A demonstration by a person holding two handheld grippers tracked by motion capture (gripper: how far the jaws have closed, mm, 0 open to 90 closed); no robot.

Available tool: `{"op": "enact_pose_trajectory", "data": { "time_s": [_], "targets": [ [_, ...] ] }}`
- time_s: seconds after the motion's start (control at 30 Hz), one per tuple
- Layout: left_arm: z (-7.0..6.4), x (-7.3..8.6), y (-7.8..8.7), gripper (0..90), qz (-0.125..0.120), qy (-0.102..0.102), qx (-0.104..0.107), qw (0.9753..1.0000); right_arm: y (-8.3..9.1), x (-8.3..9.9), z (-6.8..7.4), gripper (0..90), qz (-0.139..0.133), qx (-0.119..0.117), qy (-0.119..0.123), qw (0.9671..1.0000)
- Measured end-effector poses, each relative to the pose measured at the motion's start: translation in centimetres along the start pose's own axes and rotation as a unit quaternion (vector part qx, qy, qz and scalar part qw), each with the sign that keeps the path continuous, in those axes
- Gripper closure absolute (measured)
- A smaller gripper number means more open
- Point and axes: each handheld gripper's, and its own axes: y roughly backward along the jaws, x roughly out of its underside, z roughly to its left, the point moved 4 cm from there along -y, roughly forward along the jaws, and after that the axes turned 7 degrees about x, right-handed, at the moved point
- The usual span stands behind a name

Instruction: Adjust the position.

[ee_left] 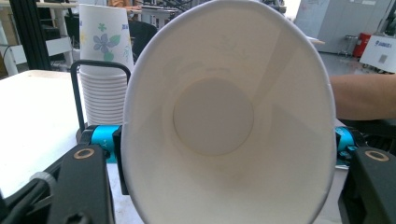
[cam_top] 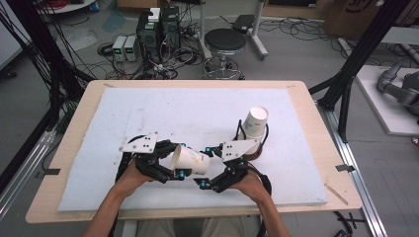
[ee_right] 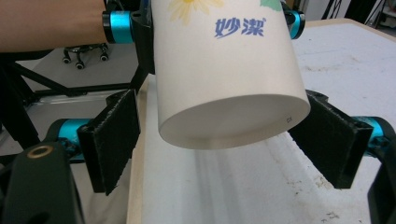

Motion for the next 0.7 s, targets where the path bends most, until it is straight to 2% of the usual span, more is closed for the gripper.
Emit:
{"op": "enact_pose_trajectory", "data": {
  "time_s": [0.5,0.7],
  "targets": [
    [-0.08,-0.04,0.03,33.5,0.003,-0.004,0.002,1.0000,0.12,-0.06,-0.02,17.4,-0.004,0.000,-0.001,1.0000],
    [-0.09,-0.22,0.17,33.6,0.010,-0.010,-0.004,0.9999,0.26,0.04,-0.06,17.4,0.003,0.003,0.000,1.0000]
  ]
}}
